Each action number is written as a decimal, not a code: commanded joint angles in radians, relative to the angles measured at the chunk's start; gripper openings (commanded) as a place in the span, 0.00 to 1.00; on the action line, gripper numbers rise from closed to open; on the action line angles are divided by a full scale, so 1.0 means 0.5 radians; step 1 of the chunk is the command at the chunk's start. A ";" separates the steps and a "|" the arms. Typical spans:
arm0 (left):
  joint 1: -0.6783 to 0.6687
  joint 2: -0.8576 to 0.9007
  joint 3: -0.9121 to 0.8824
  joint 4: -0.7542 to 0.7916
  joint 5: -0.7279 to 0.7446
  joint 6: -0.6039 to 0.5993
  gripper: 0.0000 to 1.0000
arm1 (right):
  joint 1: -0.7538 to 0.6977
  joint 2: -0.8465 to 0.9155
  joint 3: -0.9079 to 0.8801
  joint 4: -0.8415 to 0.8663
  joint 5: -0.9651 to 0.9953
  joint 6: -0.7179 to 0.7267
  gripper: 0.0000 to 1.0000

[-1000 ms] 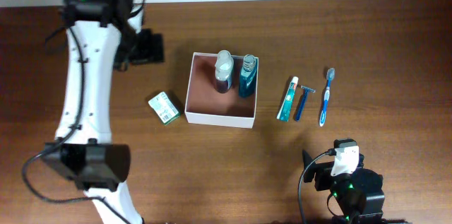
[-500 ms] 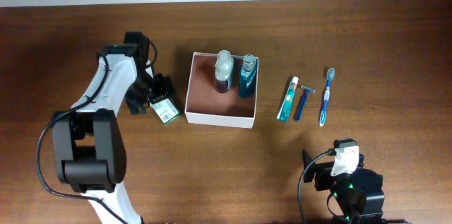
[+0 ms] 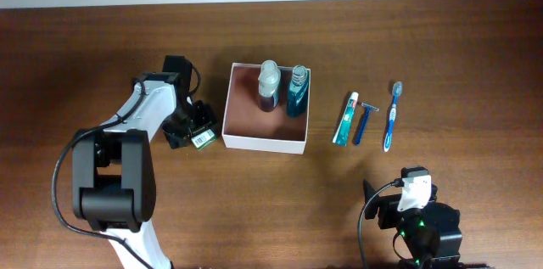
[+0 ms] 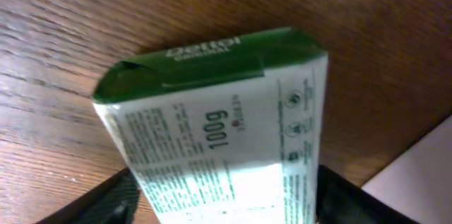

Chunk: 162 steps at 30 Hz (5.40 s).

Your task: Pack container

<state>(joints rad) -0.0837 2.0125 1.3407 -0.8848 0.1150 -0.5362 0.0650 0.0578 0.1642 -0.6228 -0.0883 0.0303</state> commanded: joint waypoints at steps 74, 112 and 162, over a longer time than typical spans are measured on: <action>-0.081 -0.340 1.993 -1.606 -0.420 0.749 0.87 | -0.017 -0.014 -0.013 0.003 -0.011 0.024 0.99; 0.069 -1.109 1.994 -1.605 -0.494 0.761 0.99 | -0.010 1.920 1.705 -0.329 -0.329 0.472 0.99; 0.069 -1.109 1.994 -1.605 -0.494 0.761 0.99 | 0.289 3.926 2.296 -0.230 0.216 0.787 0.26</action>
<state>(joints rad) -0.0528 1.4696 2.3302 -1.6871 -0.1246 -0.1570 0.2005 1.9949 1.3018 -0.7250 -0.0002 0.4263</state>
